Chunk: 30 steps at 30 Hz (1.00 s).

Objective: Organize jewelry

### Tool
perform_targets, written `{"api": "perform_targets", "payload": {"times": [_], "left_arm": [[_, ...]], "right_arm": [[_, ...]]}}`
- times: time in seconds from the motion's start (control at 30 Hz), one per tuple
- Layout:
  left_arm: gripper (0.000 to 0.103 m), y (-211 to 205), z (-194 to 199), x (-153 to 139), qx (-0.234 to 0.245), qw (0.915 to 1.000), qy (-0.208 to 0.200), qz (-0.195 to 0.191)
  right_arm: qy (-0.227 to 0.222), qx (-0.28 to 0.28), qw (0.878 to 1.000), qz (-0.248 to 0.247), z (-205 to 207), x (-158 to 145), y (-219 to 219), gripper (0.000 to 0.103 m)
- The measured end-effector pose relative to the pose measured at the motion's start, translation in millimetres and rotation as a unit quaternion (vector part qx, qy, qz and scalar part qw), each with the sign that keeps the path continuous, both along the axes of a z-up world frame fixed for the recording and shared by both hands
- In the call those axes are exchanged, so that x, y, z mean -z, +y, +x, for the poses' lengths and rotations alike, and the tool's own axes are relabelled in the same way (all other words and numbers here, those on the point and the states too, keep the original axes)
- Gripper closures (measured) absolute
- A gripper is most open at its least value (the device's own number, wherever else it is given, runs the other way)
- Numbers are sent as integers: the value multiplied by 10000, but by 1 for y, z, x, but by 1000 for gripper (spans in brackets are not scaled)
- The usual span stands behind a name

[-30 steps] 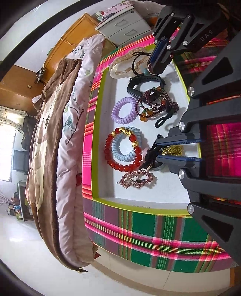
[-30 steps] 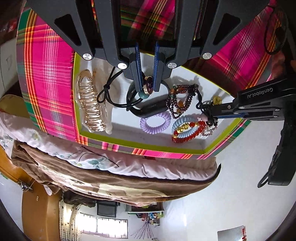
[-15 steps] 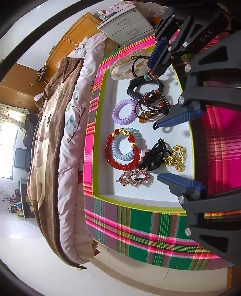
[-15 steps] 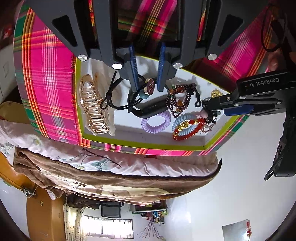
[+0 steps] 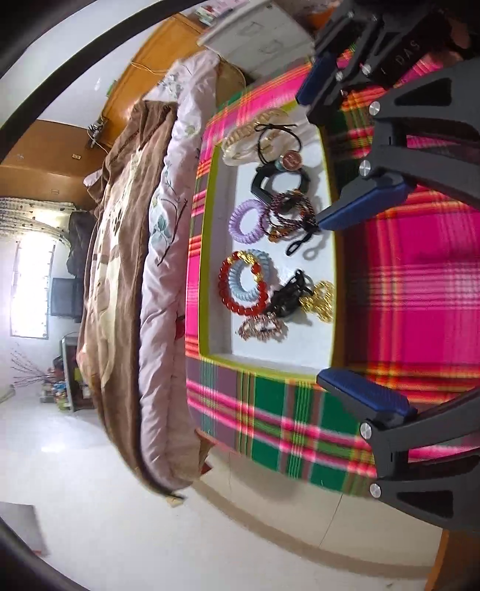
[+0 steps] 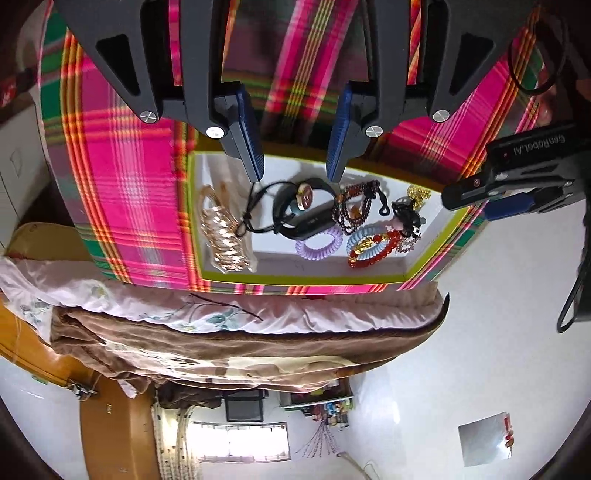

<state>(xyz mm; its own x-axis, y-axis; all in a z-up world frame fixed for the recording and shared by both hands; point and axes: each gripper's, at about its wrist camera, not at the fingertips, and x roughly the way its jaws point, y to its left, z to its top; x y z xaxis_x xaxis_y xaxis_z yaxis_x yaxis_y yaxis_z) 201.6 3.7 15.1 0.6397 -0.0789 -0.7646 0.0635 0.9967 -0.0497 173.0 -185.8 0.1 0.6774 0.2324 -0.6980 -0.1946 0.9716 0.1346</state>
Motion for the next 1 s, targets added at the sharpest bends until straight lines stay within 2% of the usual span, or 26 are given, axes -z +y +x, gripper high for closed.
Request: {"api": "perform_targets", "payload": {"times": [0.03, 0.1, 0.53, 1.0], "left_arm": [[22, -1, -4, -1, -22, 10000, -37, 46], [20, -2, -14, -1, -35, 10000, -53, 18], [19, -11, -59, -5, -267, 9986, -315, 326], [19, -10, -76, -7, -360, 9986, -285, 273]], "right_arm": [[7, 9, 10000, 3, -3, 0, -1, 58], [21, 55, 10000, -32, -10, 1, -2, 55], [74, 280, 9995, -108, -41, -1, -8, 55], [38, 275, 9996, -72, -54, -2, -5, 55]]}}
